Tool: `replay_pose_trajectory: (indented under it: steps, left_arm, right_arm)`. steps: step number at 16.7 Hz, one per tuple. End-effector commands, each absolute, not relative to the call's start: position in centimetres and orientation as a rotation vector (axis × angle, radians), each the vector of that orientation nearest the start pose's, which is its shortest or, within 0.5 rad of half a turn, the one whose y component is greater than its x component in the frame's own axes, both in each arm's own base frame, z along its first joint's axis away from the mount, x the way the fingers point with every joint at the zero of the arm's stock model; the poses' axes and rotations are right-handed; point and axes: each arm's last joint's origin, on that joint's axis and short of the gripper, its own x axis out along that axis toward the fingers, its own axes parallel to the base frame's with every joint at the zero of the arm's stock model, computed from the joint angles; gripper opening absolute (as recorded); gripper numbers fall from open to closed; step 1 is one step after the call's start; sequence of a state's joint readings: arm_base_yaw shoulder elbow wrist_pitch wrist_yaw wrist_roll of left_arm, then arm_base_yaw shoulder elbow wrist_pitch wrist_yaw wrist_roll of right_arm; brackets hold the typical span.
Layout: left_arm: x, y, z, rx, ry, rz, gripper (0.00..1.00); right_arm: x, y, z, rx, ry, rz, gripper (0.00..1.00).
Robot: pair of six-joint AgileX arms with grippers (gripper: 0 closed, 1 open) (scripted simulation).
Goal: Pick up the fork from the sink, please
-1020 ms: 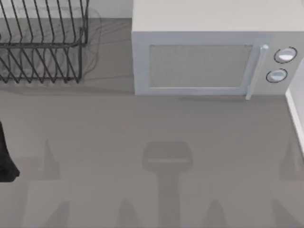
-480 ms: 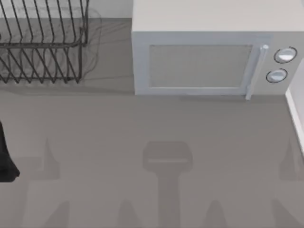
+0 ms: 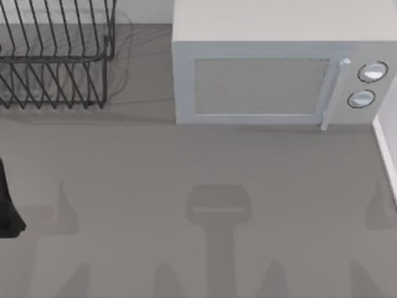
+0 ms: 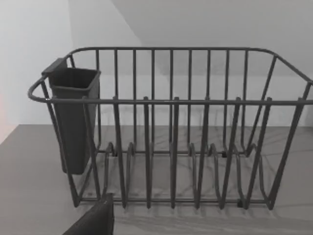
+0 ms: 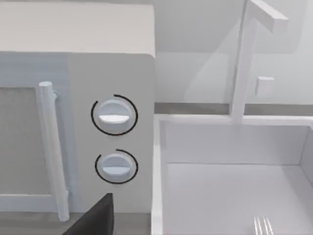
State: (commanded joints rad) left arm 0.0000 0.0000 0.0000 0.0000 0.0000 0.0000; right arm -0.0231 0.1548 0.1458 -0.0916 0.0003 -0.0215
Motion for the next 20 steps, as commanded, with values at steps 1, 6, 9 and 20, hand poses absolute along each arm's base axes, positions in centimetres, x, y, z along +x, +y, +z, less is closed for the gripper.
replay_pose_trajectory:
  steps: [1,6,9,20]
  left_arm:
    - [10.6,-0.1,16.0,0.0,0.0,0.0,1.0]
    - [10.6,-0.1,16.0,0.0,0.0,0.0,1.0]
    - [10.6,-0.1,16.0,0.0,0.0,0.0,1.0]
    - [10.6,-0.1,16.0,0.0,0.0,0.0,1.0]
  right_arm:
    - [11.2,-0.4,19.9,-0.029,0.143,-0.03,1.0]
    - [15.4,-1.4,25.7,-0.066,0.442,-0.07,1.0]
    - [20.4,-2.6,28.3,-0.079,0.664,-0.086,1.0]
    - [40.4,-10.6,20.7,-0.026,1.413,-0.039,1.0]
